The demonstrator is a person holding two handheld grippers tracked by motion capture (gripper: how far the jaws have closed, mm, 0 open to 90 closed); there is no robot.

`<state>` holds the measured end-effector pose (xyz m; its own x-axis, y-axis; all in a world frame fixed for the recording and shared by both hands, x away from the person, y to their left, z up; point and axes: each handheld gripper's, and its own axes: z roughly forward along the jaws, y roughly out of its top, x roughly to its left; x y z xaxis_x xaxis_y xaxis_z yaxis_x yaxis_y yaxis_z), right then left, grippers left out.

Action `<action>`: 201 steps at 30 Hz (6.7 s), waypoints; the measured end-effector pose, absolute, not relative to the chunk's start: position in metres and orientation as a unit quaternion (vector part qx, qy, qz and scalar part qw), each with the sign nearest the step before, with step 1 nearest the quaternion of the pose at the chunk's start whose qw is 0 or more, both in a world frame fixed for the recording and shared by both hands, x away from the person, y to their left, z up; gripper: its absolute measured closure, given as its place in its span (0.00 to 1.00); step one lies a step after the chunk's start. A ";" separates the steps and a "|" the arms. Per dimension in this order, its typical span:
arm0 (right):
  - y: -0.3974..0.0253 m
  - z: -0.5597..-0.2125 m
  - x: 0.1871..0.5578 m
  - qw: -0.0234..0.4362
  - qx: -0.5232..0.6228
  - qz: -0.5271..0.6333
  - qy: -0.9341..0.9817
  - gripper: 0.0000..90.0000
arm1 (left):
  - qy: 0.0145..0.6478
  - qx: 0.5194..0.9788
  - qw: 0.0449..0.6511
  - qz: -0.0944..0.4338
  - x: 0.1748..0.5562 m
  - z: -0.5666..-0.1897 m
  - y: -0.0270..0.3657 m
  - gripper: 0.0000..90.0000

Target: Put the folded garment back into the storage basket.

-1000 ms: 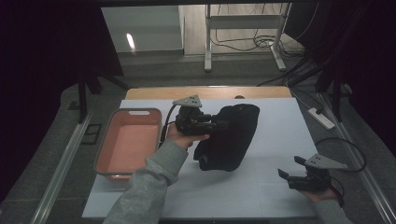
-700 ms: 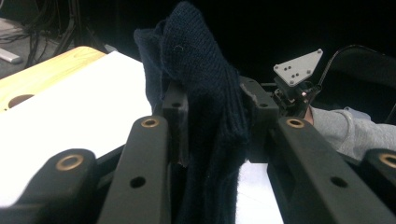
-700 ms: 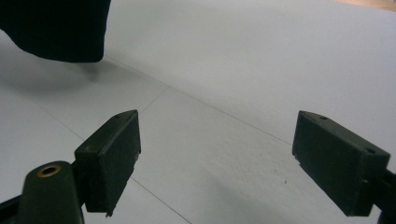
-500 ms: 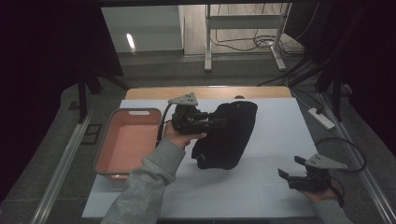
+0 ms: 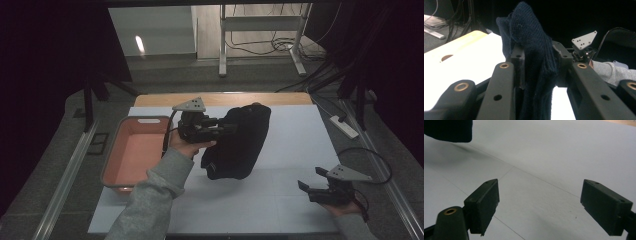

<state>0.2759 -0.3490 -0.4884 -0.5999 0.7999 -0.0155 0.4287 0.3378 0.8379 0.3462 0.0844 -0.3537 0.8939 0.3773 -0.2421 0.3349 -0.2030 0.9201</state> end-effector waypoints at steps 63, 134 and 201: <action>-0.349 -0.489 0.277 0.223 0.395 0.419 0.786 0.18 | 0.268 0.755 0.595 0.064 0.327 -0.333 0.146 0.75; -0.349 -0.490 0.279 0.225 0.398 0.415 0.787 0.19 | 0.318 0.717 0.607 0.124 0.297 -0.305 0.224 0.75; -0.347 -0.491 0.281 0.228 0.399 0.408 0.789 0.19 | 0.389 0.699 0.580 0.150 0.264 -0.337 0.315 0.75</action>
<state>0.2809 -0.3465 -0.4914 -0.5777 0.8155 -0.0343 0.4432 0.3487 0.8258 0.2641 0.3147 -0.3371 0.6522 0.7185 -0.2417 0.3701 -0.0235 0.9287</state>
